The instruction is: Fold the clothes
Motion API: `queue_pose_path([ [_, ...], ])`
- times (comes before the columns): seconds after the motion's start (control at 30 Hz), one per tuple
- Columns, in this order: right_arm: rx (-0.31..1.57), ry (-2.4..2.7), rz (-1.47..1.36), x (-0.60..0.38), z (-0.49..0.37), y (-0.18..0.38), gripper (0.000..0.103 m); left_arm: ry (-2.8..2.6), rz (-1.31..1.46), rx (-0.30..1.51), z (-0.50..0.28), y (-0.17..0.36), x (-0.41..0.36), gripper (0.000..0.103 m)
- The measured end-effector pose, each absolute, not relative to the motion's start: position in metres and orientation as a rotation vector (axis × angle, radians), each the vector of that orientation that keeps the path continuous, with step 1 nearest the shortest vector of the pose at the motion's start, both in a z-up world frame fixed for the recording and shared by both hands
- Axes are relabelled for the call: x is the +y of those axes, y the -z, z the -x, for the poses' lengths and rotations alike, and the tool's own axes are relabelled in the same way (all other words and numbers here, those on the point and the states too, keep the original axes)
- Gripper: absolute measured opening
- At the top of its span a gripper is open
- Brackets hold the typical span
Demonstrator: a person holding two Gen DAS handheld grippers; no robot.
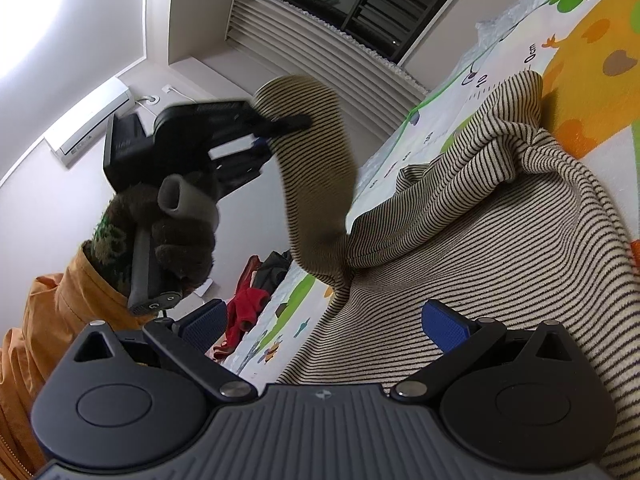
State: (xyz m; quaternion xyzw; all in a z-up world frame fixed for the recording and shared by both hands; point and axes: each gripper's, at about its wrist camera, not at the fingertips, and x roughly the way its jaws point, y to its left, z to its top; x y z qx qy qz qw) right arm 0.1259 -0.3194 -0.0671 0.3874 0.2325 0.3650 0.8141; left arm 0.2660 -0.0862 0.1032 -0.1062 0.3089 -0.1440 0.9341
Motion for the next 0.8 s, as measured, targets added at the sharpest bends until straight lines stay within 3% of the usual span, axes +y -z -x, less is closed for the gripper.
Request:
queue_pose_path([
  [0.1,0.496,-0.778,-0.828,-0.32,-0.126,0.068,0.103,0.345,0.232,0.669,-0.267,-0.091,-0.105,0.01],
  [0.33,0.496,-0.777,-0.831,-0.32,-0.126,0.068,0.103,0.396,0.256,0.706,-0.271,-0.071,-0.124,0.038],
  [0.7,0.501,-0.785,-0.846,-0.321,-0.128,0.07,0.103,0.357,0.249,0.756,-0.265,-0.048,-0.105,0.054],
  [0.8,0.501,-0.788,-0.862,-0.324,-0.131,0.072,0.103,0.357,0.24,0.769,-0.254,-0.043,-0.091,0.071],
])
